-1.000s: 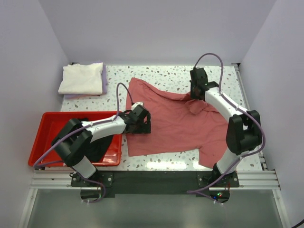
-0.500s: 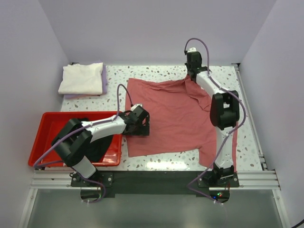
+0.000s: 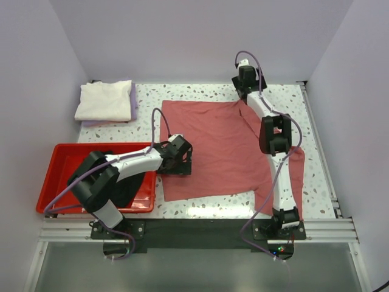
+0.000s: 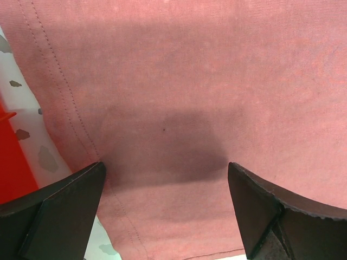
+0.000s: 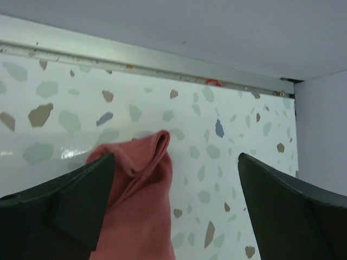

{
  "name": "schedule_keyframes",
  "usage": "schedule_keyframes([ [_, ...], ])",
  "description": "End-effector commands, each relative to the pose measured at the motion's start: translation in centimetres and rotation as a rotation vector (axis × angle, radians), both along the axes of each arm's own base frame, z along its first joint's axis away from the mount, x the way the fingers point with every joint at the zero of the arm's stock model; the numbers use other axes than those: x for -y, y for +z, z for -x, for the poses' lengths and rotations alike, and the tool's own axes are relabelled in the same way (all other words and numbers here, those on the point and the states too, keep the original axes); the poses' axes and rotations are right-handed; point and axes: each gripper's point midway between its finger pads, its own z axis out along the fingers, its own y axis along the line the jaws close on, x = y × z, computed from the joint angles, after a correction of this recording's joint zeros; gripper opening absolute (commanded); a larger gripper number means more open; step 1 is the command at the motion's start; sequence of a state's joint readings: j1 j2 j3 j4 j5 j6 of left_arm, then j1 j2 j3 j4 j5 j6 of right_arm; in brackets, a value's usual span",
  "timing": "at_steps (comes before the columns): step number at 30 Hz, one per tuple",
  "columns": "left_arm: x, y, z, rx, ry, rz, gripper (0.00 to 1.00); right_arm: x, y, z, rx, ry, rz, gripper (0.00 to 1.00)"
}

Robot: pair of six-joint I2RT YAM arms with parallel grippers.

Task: Fold and stack the t-shirts
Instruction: Flatten the tshirt out

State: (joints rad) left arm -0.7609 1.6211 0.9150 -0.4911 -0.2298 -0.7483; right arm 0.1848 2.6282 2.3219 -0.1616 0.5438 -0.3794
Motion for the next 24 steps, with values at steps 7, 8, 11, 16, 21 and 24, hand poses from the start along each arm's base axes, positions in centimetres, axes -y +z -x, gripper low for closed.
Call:
schedule_keyframes([
  [7,2.2,3.9,-3.3,0.135,0.006,0.075,1.00,-1.7,11.7,10.5,-0.059,0.008,-0.290,0.99],
  [8,2.6,4.2,-3.7,0.155,0.009,0.097,1.00,-2.1,11.7,11.8,-0.097,0.029,-0.309,0.99],
  [11,3.6,5.0,-4.5,0.183,0.005,0.135,1.00,-3.5,9.2,15.1,-0.272,0.117,-0.345,0.96],
  [16,5.0,5.0,-6.1,0.204,0.005,0.147,1.00,-3.5,3.5,19.0,-0.477,0.118,-0.342,0.89],
  [21,6.0,3.7,-6.8,0.182,-0.017,0.139,1.00,-3.3,-1.2,19.2,-0.584,0.103,-0.310,0.81],
  [24,5.7,2.6,-6.7,0.164,-0.008,0.118,1.00,-2.3,-3.0,19.1,-0.628,0.051,-0.265,0.77],
])
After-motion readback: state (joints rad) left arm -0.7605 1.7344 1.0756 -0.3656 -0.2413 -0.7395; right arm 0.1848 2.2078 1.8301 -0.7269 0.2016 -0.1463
